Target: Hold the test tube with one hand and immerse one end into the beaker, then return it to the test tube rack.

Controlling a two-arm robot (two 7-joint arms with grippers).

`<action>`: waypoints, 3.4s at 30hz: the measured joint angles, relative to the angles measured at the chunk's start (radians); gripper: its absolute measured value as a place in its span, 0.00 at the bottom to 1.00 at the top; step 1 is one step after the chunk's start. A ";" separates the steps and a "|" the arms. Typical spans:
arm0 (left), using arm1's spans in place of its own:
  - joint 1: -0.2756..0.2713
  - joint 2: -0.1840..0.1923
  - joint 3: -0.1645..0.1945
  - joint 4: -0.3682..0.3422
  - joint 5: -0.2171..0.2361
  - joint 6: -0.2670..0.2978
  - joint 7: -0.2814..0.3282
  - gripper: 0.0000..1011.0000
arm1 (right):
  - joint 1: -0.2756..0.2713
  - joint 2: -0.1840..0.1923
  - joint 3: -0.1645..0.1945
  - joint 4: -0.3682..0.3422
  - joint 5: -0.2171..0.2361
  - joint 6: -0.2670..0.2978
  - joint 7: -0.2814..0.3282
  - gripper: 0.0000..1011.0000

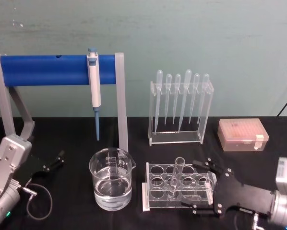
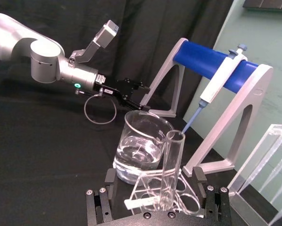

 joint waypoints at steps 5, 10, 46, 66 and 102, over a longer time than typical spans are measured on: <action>0.000 0.000 0.000 0.000 0.000 0.000 0.000 0.99 | 0.059 -0.047 -0.013 0.048 -0.010 0.023 0.035 0.99; 0.000 0.000 0.000 0.000 0.000 0.000 0.000 0.99 | 0.100 -0.080 -0.026 0.087 -0.023 0.039 0.057 0.99; 0.000 0.000 0.000 0.000 0.000 0.000 0.000 0.99 | 0.128 -0.102 -0.038 0.113 -0.041 0.049 0.063 0.45; 0.000 0.000 0.000 0.000 0.000 0.000 0.000 0.99 | 0.121 -0.092 -0.012 0.089 -0.029 0.072 0.042 0.22; 0.000 0.000 0.000 0.000 0.000 0.000 0.000 0.99 | 0.217 -0.079 0.013 -0.074 0.137 0.315 0.021 0.22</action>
